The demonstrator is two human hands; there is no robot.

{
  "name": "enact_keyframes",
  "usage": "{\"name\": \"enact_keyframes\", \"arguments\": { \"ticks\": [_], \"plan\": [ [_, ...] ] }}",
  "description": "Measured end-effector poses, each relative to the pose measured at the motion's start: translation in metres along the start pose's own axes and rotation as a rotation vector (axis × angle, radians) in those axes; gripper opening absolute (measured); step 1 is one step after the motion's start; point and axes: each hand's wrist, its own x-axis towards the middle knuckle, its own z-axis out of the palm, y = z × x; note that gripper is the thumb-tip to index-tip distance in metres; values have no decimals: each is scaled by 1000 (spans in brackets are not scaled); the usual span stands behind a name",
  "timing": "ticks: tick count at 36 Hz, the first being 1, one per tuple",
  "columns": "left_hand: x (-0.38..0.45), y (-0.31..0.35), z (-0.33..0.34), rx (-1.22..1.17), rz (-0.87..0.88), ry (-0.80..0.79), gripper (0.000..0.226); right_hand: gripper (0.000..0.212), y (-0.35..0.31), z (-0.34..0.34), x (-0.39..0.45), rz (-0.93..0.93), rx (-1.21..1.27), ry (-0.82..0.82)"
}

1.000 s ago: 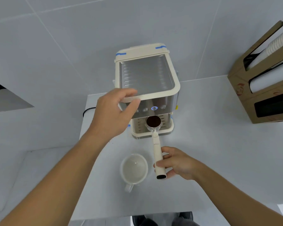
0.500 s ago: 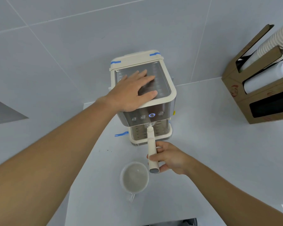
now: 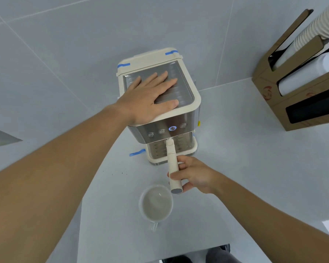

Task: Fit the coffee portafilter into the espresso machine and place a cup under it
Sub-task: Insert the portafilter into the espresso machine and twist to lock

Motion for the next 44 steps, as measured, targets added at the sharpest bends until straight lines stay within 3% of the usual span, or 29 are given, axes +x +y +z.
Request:
{"name": "enact_keyframes", "arguments": {
  "ticks": [44],
  "plan": [
    [1, 6, 0, -83, -16, 102, 77, 48, -2, 97, 71, -209, 551, 132]
  ]
}}
